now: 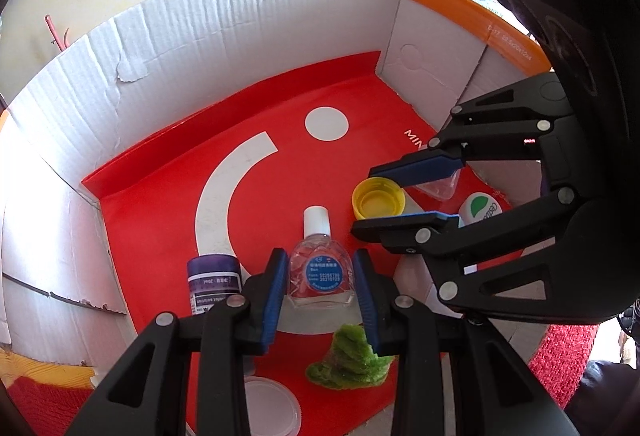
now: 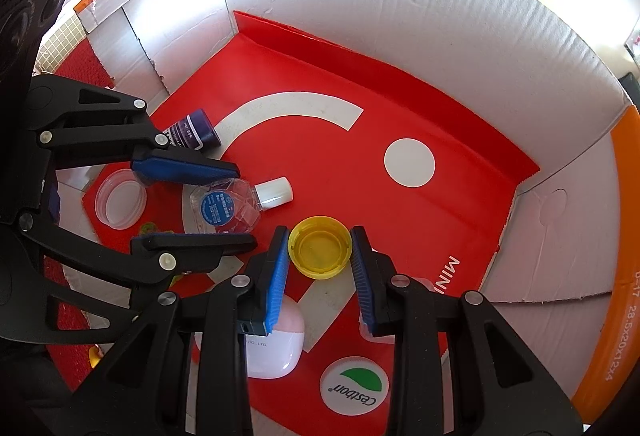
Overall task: Organize objects
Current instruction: 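Open both tools to release the eye-drop bottle and yellow cap on the box floor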
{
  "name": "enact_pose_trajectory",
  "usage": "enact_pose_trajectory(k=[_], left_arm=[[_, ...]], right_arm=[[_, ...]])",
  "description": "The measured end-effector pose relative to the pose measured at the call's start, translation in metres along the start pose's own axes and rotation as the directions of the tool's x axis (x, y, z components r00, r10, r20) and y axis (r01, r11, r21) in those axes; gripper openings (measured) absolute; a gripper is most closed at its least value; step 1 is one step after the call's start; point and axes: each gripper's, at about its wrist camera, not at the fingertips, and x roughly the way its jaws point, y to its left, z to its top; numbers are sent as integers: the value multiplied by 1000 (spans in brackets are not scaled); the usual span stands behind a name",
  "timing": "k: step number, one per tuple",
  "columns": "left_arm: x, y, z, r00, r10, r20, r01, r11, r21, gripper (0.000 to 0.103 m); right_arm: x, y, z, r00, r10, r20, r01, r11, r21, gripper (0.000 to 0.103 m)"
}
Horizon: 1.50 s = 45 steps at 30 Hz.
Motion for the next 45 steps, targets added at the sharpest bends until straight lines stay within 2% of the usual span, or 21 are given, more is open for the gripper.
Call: enact_pose_trajectory(k=[12, 16, 26, 31, 45], left_arm=[[2, -3, 4, 1000, -6, 2, 6, 1000, 3, 37], [3, -3, 5, 1000, -1, 3, 1, 1000, 0, 42], [3, -3, 8, 1000, -9, 11, 9, 1000, 1, 42], [-1, -3, 9, 1000, -8, 21, 8, 1000, 2, 47], [-1, -5, 10, 1000, -11, 28, 11, 1000, 9, 47]], right_arm=[[-1, 1, 2, 1000, 0, -2, 0, 1000, 0, 29], [-3, 4, 2, 1000, -3, -2, 3, 1000, -3, 29], [-8, 9, 2, 1000, 3, -1, -3, 1000, 1, 29], [-13, 15, 0, 1000, 1, 0, -1, 1000, 0, 29], [-25, 35, -7, 1000, -6, -3, 6, 1000, -3, 29]])
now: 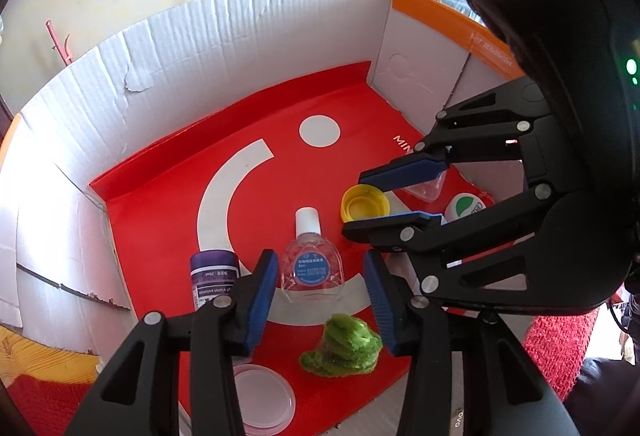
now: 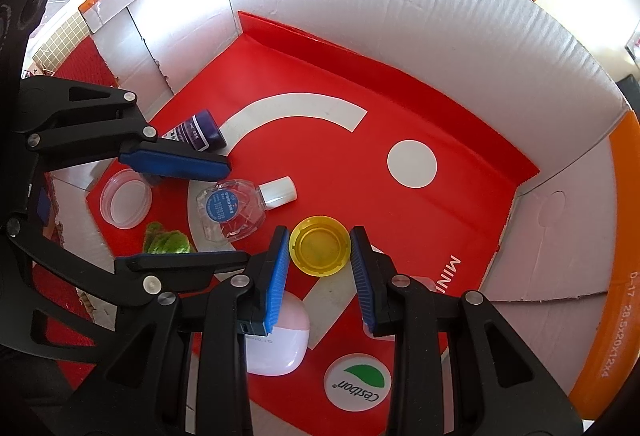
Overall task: Organize objects
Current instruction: 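Open both tools to release the eye-drop bottle and yellow cap on the box floor, then withdraw both tools out of the box toward the items on the cloth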
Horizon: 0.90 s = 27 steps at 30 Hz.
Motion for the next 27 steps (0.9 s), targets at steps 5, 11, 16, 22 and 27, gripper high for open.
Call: enact_pose_trajectory(k=[5, 11, 16, 22, 27], left_arm=[[-4, 2, 1, 1000, -2, 5, 2, 1000, 2, 47], [-5, 2, 2, 1000, -1, 6, 1, 1000, 3, 47], [-8, 3, 5, 1000, -3, 17, 3, 1000, 0, 47], [-24, 5, 4, 999, -1, 43, 1, 1000, -4, 47], [-42, -3, -13, 998, 6, 70, -6, 1000, -9, 50]], right_arm=[[-5, 9, -5, 1000, -4, -3, 4, 1000, 4, 29], [-12, 19, -10, 1000, -7, 1, 7, 1000, 6, 30], [-21, 29, -16, 1000, -6, 6, 6, 1000, 11, 30], [-41, 44, -26, 999, -18, 31, 17, 1000, 20, 30], [-59, 61, -37, 998, -31, 53, 30, 999, 23, 30]])
